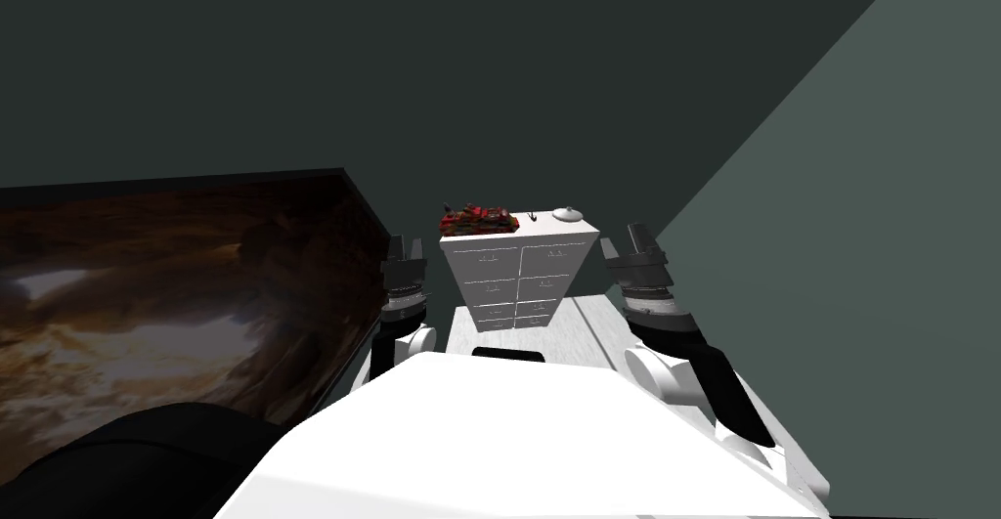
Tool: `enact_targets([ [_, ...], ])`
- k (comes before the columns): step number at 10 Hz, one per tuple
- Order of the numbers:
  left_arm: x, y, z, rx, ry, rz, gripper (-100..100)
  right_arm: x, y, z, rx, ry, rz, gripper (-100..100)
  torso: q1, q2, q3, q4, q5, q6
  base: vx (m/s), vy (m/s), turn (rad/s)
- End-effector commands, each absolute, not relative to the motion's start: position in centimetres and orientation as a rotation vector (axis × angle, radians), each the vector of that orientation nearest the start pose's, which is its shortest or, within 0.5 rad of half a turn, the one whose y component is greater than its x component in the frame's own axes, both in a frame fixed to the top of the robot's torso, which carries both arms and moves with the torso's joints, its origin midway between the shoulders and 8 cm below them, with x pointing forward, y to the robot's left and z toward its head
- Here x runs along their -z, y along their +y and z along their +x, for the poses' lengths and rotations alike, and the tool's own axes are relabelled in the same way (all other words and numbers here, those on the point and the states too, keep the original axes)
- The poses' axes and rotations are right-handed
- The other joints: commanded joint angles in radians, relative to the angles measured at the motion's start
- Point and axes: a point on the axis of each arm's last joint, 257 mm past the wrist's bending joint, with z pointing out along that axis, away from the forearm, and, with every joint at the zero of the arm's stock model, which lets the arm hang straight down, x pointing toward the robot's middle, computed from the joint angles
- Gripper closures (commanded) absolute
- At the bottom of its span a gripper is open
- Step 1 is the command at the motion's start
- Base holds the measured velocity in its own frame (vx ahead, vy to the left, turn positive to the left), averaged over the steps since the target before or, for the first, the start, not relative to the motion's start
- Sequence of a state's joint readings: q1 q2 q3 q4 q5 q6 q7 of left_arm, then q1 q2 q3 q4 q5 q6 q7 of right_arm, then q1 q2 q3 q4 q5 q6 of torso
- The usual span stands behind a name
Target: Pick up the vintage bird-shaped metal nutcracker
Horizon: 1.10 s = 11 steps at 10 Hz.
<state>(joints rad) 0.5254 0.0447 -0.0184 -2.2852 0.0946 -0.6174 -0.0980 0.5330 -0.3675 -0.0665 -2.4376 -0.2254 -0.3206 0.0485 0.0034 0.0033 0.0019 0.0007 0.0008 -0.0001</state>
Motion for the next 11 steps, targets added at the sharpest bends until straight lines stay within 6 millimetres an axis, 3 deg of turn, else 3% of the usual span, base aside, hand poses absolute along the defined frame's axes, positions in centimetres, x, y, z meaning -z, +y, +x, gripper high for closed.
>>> enact_targets([
  [1,-4.0,28.1,32.0,1.300,0.541,-0.577,0,-5.1,-26.7,34.4,-1.333,0.901,0.523,-100,0.000,0.000,0.000,0.000,0.000,0.000,-0.040,0.045,0.011],
  [6,-4.0,28.1,32.0,1.300,0.542,-0.577,0,-4.2,-27.7,35.4,-1.266,1.055,0.505,-100,-0.001,-0.001,0.000,0.000,0.000,0.000,-0.039,0.045,0.034],
  [10,-4.0,28.1,32.0,1.300,0.542,-0.577,0,-3.7,-27.3,36.0,-1.230,1.161,0.457,-100,-0.002,-0.002,-0.001,0.000,0.000,0.000,-0.022,0.030,0.027],
  [11,-4.0,28.1,32.0,1.300,0.542,-0.577,0,-3.3,-28.2,36.4,-1.198,1.199,0.475,-100,-0.002,-0.002,-0.001,0.000,0.000,0.000,-0.031,0.053,0.068],
])
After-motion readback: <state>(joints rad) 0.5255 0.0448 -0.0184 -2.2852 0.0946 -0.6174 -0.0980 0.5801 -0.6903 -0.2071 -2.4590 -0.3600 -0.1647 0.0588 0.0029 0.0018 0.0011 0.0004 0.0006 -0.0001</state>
